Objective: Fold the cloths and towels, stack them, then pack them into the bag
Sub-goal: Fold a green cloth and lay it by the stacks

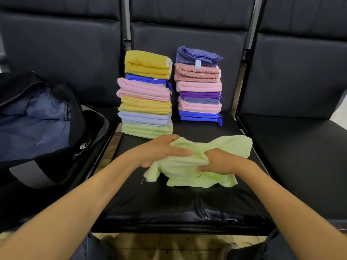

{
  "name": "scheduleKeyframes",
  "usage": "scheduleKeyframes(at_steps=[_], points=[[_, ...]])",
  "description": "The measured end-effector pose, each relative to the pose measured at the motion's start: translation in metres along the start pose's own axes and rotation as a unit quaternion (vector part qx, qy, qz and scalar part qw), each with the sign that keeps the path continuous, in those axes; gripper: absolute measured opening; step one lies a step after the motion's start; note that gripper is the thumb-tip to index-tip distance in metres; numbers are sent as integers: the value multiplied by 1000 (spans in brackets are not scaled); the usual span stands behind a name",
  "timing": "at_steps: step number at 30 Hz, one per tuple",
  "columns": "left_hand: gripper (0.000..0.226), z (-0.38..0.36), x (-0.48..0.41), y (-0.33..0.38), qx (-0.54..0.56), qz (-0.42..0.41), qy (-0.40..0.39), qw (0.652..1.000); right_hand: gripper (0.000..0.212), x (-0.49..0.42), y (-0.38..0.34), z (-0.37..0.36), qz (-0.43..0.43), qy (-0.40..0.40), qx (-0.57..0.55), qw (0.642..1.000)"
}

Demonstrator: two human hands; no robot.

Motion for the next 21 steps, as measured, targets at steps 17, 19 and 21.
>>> scheduleKeyframes(at_steps=[17, 19, 21], points=[[31, 10, -4, -14, 11, 4, 3, 1000, 58, 23, 9, 18, 14, -39, -105, 994], [27, 6, -4, -7, 22, 2, 5, 1000, 60, 15, 20, 20, -13, -10, -16, 1000], [34, -1, -3, -1, -9, -2, -23, 1000, 41, 9, 18, 35, -11, 69, 60, 996]])
Point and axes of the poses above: each hand's wrist, its own x-axis away from the middle knuckle, its own z-axis out of the back of the hand, y = z × x, the point moved 8 cm from there along -x, towards the middle knuckle, and after that the axes turned 13 degrees about -x, right-handed, at the moved point
